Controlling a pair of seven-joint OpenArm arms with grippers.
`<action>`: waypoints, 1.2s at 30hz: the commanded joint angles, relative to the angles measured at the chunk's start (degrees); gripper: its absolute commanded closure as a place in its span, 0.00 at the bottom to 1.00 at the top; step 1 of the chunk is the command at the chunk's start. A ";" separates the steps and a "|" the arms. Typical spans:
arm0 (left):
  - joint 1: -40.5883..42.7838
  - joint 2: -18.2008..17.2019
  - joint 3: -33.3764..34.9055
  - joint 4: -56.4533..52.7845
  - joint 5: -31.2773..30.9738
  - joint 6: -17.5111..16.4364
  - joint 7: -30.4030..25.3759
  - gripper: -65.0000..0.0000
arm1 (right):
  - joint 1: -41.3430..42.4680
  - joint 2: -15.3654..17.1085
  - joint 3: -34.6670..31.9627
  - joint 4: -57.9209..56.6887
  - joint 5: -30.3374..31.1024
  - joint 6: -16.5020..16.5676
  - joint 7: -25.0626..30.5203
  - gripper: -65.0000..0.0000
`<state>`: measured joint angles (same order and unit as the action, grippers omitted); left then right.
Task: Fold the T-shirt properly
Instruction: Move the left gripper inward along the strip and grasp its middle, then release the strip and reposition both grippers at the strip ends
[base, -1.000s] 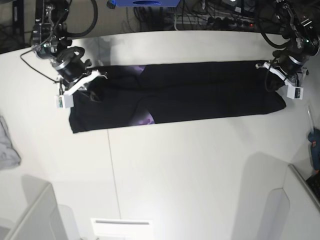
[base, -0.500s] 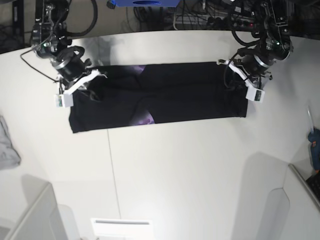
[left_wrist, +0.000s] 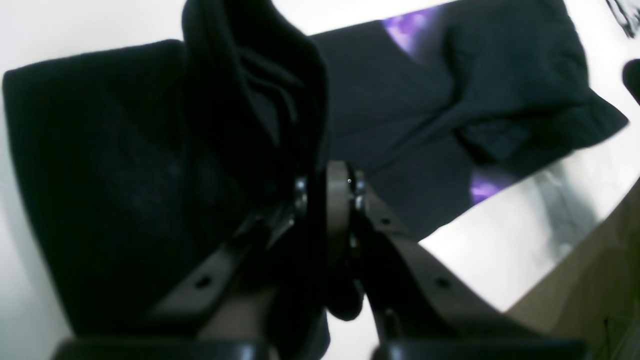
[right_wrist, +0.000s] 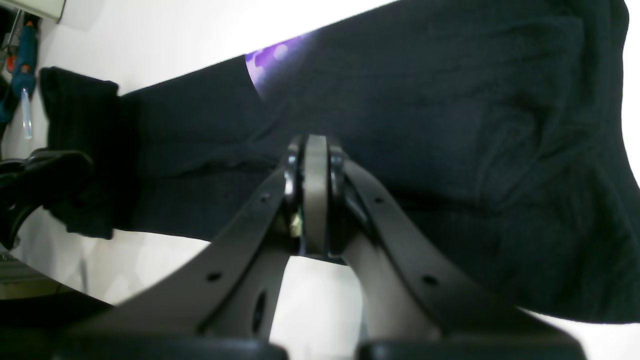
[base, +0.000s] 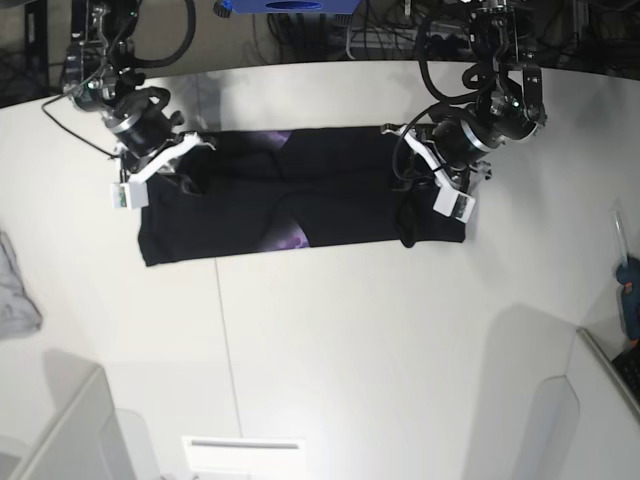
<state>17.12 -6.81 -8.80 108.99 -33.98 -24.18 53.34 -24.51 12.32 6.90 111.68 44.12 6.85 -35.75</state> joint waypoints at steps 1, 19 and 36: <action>-0.47 0.00 0.05 0.59 -0.97 -0.04 -1.25 1.00 | 0.12 0.47 0.27 0.98 0.59 0.22 1.24 1.00; -5.21 3.16 7.35 -6.35 -1.06 4.98 -1.34 1.00 | 0.03 0.39 1.24 0.98 0.59 0.14 1.24 1.00; -9.08 4.57 11.74 -8.90 -1.41 7.79 -1.25 1.00 | 0.12 0.39 2.29 0.81 0.67 0.14 1.15 1.00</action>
<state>8.73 -2.28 3.01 99.15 -34.20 -16.25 53.30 -24.58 12.27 8.80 111.63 44.10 6.63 -35.81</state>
